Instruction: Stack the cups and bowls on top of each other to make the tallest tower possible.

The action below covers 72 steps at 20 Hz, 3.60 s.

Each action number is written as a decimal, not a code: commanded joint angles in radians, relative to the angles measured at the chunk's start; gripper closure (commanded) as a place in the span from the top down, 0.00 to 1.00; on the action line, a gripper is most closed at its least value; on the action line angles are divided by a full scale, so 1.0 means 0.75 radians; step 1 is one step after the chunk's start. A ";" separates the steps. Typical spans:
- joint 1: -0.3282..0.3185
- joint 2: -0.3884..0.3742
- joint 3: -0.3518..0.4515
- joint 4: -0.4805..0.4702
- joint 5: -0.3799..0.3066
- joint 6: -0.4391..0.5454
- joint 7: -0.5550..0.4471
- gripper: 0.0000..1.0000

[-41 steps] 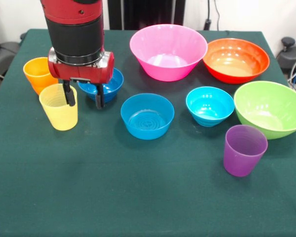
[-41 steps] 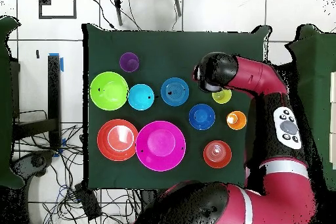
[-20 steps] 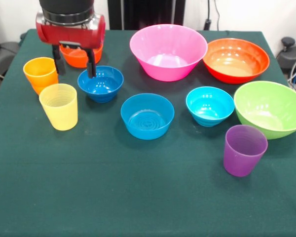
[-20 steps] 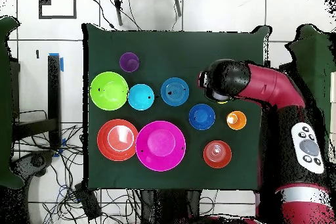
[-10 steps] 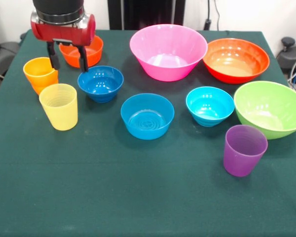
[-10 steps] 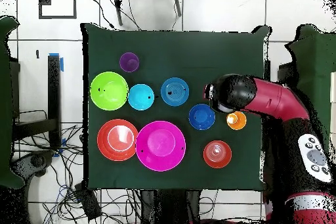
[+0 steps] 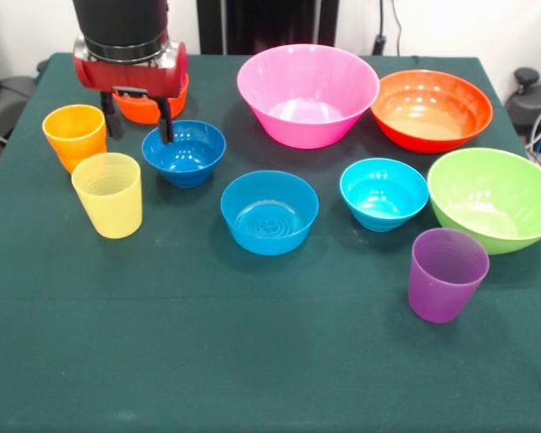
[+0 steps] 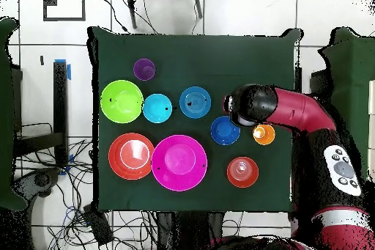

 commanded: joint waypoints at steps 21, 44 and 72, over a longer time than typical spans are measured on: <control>0.013 0.092 0.140 0.021 -0.127 -0.063 -0.166 1.00; -0.097 0.161 0.255 0.080 -0.098 -0.144 -0.180 1.00; 0.024 0.041 0.149 0.066 -0.189 -0.055 -0.086 1.00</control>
